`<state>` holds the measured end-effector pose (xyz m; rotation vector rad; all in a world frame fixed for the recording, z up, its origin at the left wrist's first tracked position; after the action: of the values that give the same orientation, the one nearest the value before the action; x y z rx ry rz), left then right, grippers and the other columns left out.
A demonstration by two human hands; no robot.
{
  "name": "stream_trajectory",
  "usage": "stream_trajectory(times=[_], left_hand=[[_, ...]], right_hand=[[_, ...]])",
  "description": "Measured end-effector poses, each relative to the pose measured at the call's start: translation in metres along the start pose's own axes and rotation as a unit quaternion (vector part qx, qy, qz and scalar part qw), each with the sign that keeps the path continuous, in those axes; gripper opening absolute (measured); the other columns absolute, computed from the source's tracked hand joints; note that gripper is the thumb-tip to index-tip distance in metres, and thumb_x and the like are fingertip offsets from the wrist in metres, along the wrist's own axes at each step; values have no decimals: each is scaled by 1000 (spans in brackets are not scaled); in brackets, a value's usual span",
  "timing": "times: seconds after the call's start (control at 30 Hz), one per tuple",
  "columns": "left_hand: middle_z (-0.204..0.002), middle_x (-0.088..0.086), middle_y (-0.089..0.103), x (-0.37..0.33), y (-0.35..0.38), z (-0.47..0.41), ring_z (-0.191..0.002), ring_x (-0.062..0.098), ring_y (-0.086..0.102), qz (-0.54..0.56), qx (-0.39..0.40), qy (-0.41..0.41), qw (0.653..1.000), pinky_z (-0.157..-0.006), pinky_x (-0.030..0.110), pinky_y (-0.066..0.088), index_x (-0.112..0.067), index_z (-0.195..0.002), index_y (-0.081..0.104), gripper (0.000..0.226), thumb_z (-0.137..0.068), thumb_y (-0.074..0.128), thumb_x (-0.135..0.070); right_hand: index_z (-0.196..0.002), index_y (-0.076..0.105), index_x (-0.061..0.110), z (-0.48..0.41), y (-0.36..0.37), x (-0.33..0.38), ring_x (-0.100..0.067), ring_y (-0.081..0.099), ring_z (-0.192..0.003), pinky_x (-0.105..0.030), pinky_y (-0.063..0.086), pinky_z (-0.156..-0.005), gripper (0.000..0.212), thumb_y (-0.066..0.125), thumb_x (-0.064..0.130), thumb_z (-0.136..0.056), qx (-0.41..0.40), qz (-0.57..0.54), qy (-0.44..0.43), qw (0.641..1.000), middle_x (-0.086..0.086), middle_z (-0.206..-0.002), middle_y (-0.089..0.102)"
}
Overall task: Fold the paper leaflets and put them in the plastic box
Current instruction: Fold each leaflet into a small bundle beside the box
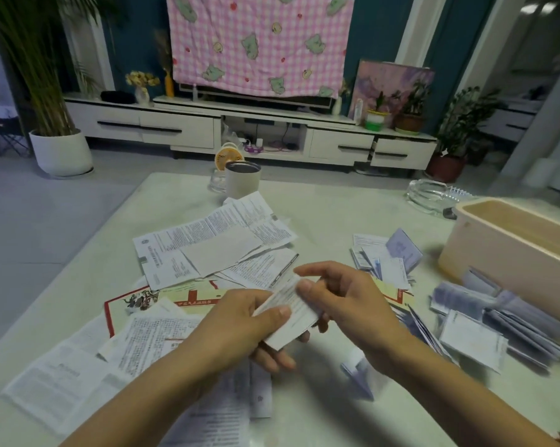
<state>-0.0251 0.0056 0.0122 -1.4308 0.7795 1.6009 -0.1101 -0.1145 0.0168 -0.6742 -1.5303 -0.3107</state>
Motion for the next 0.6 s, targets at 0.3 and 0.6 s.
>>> stream_trajectory(times=[0.3,0.6], left_hand=[[-71,10,72,8,-1,-3,-39,8,53,-12,7,-20,1000,-39,14,37,-5,-84,66,16,-91,56,-17],[-54,1,64,14,-8,-8,-40,8,52,-2,-82,-74,994,-41,16,38,-5,-77,69,20,-89,56,-15]], right_hand=[[-66,59,6,10,-8,-8,-2,43,-39,-13,33,-39,19,65,3,-84,0,-3,32,999,3,-48,54],[-82,64,-1,-24,-111,-11,-14,45,-44,-20,39,-40,10,63,7,-87,-277,90,15,956,-9,-56,53]])
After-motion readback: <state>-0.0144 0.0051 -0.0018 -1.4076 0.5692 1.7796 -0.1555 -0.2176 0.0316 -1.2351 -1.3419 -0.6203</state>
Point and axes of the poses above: each hand's wrist, its own z-axis away from the middle knuckle, its own y-axis out of the palm, x = y × z, the point moved 3 cm from there along -z, towards the middle knuckle
